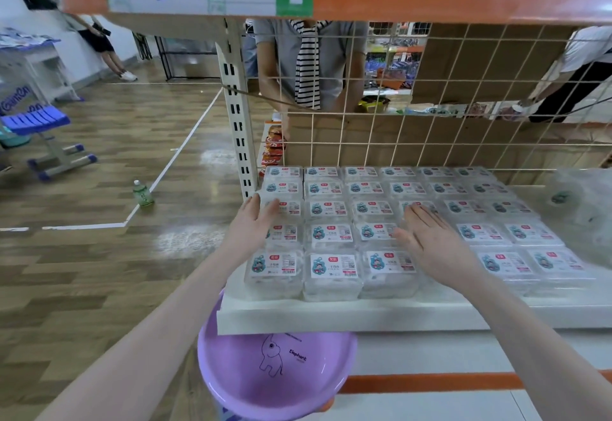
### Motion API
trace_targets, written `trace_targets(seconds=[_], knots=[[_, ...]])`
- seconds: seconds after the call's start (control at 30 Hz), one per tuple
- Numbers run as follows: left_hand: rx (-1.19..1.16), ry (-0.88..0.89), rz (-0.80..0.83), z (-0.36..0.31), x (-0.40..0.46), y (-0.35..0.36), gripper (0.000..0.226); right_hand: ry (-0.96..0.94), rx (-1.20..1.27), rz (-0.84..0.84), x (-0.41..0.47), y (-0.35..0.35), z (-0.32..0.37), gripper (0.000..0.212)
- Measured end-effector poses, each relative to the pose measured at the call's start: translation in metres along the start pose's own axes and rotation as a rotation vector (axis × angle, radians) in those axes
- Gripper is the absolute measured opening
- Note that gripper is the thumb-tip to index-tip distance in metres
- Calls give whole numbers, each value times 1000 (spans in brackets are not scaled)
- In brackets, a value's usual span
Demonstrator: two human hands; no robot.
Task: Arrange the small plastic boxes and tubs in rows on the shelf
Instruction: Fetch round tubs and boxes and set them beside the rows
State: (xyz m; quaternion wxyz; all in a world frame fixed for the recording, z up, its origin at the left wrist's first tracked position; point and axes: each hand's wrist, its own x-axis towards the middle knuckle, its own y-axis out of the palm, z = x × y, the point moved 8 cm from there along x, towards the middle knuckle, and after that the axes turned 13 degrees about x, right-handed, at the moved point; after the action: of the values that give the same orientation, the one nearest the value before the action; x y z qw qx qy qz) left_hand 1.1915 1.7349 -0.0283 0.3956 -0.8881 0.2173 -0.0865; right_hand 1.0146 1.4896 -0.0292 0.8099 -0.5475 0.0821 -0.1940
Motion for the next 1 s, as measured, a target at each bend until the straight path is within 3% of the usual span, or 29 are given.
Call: trace_targets(seconds=[0.23, 0.43, 0.53, 0.9, 1.0], knots=[[-4, -37, 54, -7, 11, 17, 68, 102, 10, 41, 19, -3, -19, 68], [-24, -205, -1, 8, 19, 6, 68, 133, -6, 15, 22, -4, -31, 67], [-109, -332, 47, 21, 24, 11, 67, 201, -19, 5, 23, -9, -48, 68], [-428, -460, 118, 22, 23, 22, 36, 218, 23, -64, 23, -4, -64, 69], [-450, -496, 64, 35, 20, 13, 45, 215, 40, -73, 22, -4, -64, 67]])
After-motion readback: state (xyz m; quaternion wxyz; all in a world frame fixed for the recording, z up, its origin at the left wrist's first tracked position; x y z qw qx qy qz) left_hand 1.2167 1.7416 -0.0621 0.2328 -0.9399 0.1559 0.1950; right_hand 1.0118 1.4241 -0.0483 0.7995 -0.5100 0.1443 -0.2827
